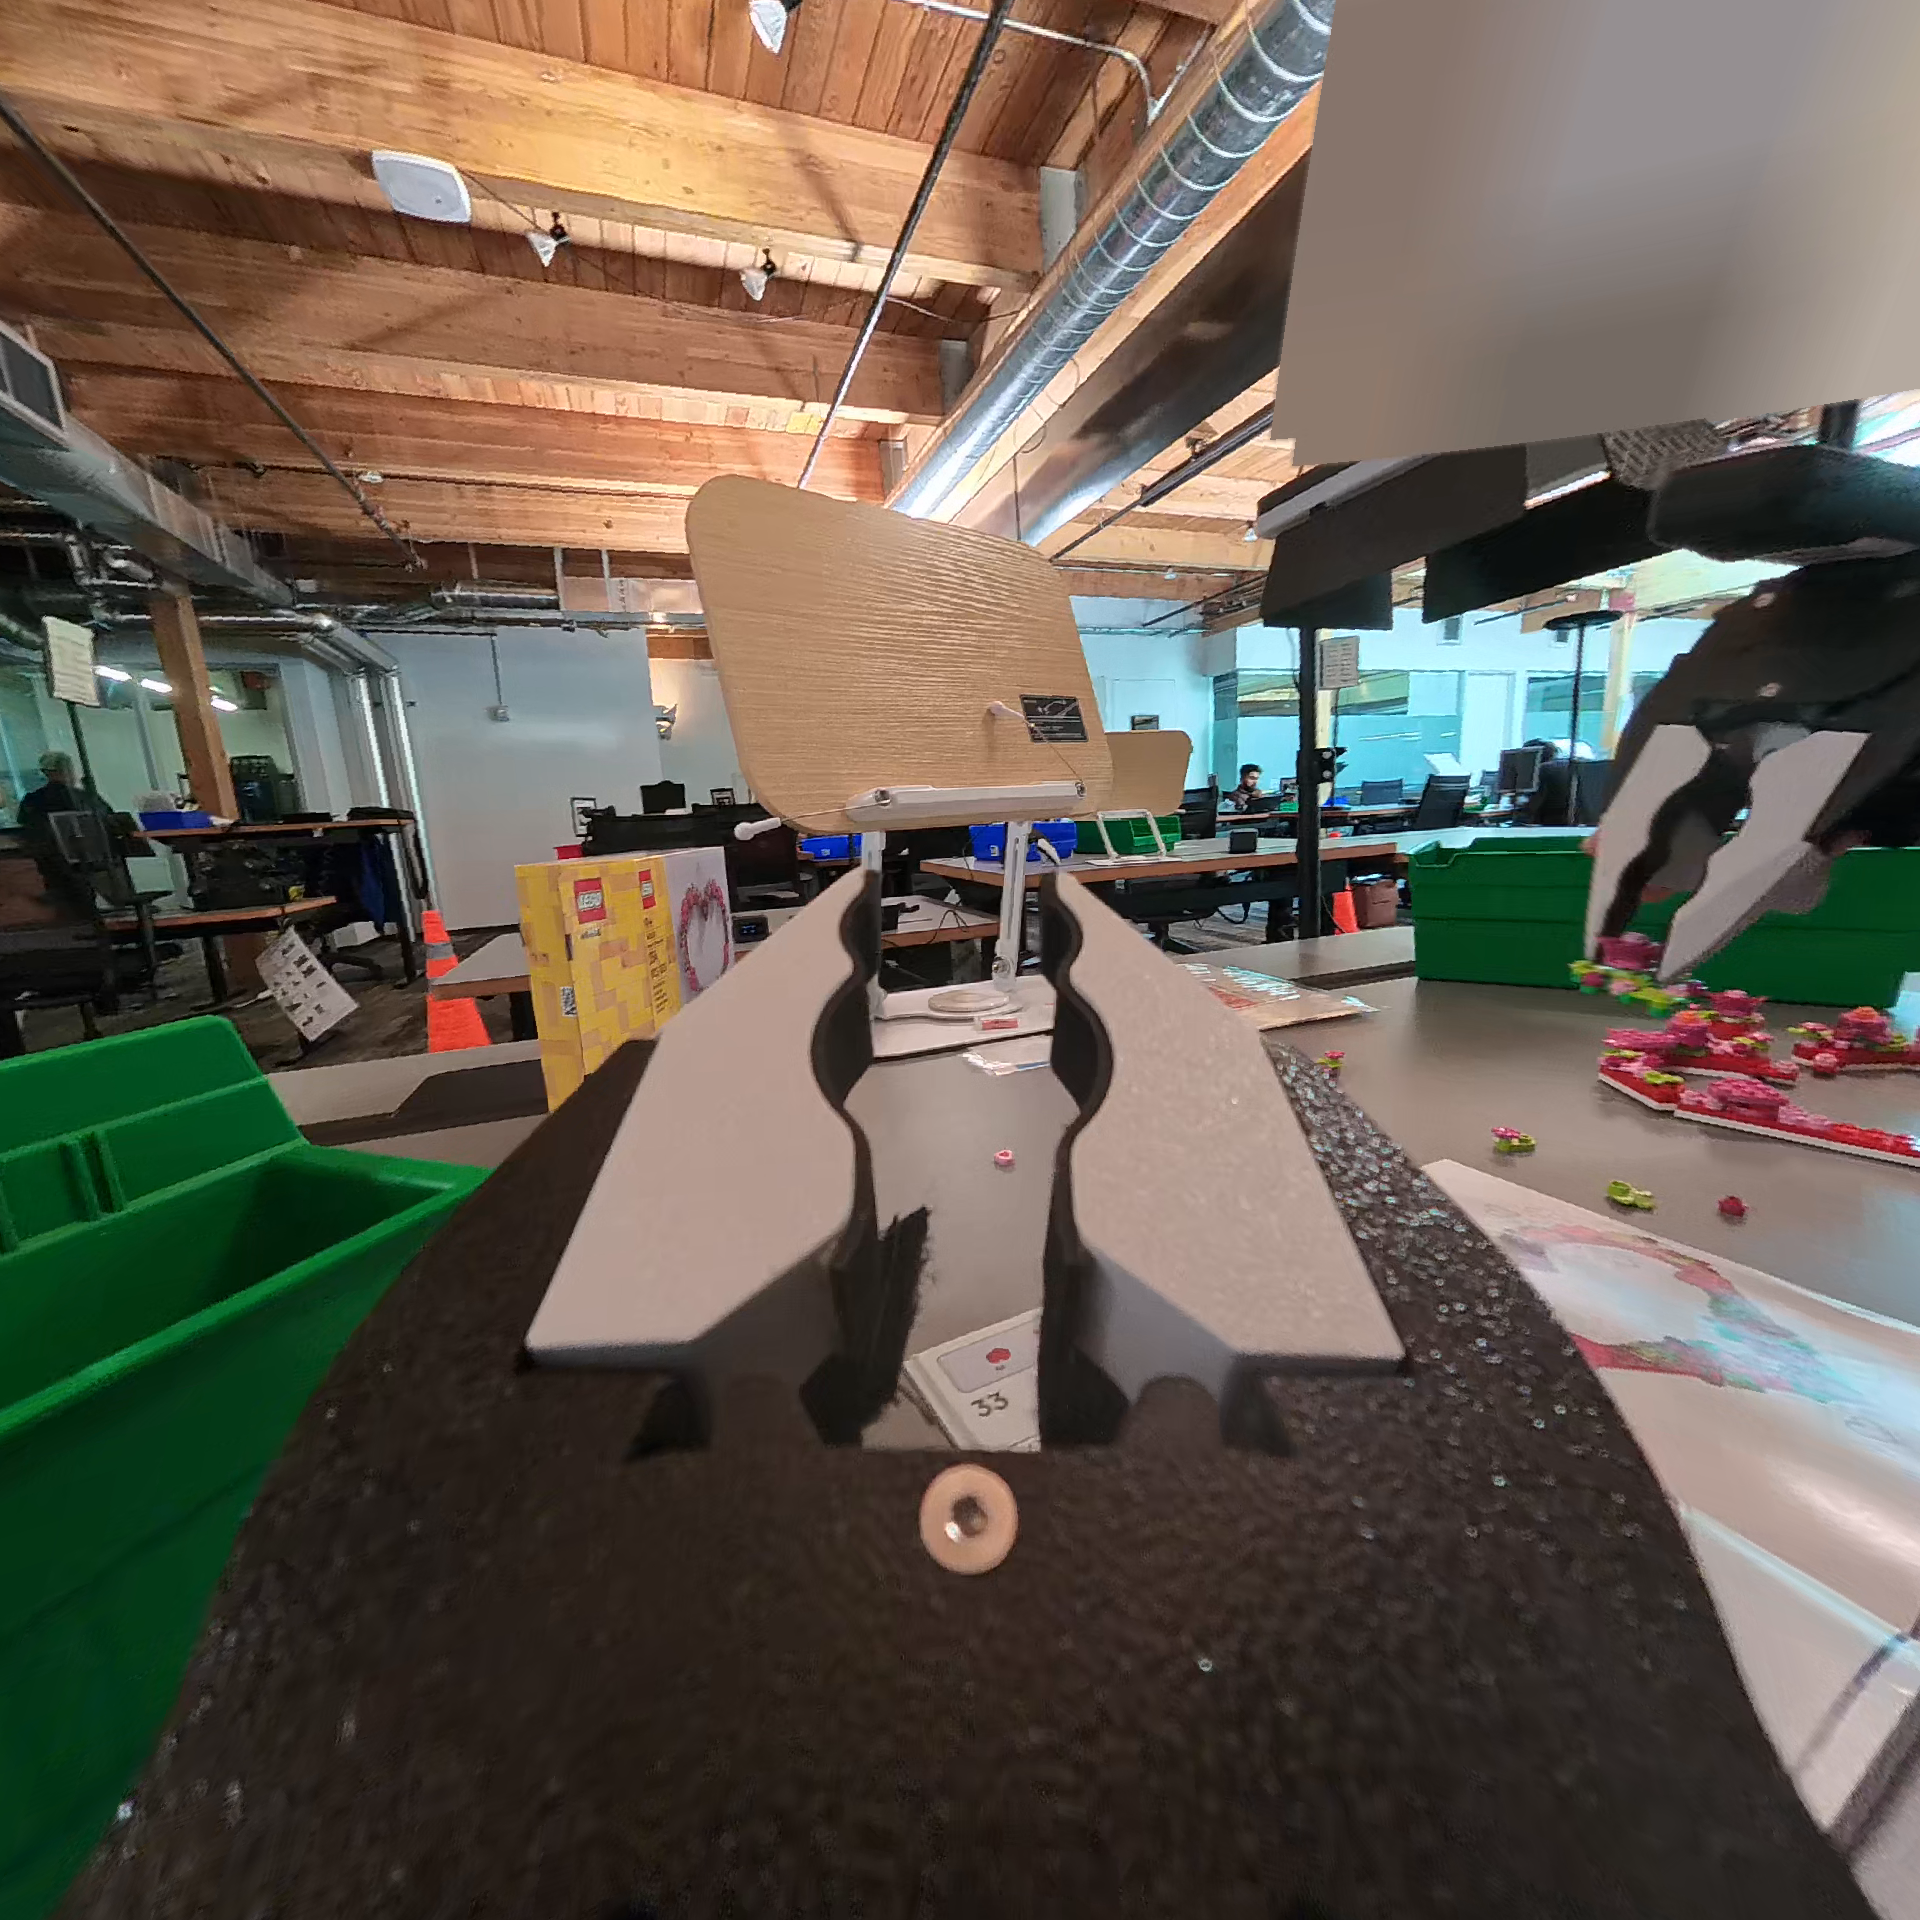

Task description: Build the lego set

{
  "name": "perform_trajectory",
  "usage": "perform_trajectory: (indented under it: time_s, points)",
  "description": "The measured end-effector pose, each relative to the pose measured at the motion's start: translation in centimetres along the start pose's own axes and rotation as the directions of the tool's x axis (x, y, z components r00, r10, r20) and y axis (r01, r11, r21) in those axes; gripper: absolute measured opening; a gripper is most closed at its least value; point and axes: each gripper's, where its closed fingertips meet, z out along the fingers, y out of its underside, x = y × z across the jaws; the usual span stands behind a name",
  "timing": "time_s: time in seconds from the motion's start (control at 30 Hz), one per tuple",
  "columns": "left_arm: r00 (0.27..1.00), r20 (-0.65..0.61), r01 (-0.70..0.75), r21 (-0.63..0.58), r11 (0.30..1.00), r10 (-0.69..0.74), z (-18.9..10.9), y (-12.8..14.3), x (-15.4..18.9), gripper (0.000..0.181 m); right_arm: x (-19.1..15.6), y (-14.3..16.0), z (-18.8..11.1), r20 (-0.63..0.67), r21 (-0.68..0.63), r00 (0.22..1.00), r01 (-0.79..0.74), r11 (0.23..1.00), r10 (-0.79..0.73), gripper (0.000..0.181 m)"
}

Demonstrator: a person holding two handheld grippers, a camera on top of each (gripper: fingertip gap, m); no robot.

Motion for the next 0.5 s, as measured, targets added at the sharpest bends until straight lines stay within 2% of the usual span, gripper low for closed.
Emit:
perform_trajectory:
  time_s: [0.27, 0.5]
  points:
    - [0.999, -0.030, -0.037, -0.013, 0.999, 0.036, 0.1, 0.3, 0.8, 0.028, -0.9, 4.2, -2.3, -0.065, 0.008, 0.998, 0.006, 1.000, -0.006, 0.020]
    - [0.995, 0.012, -0.094, -0.046, 0.995, 0.094, 0.3, 0.8, 0.6, 0.028, -1.4, 6.8, -3.5, -0.106, 0.030, 0.994, 0.032, 0.999, -0.029, 0.021]
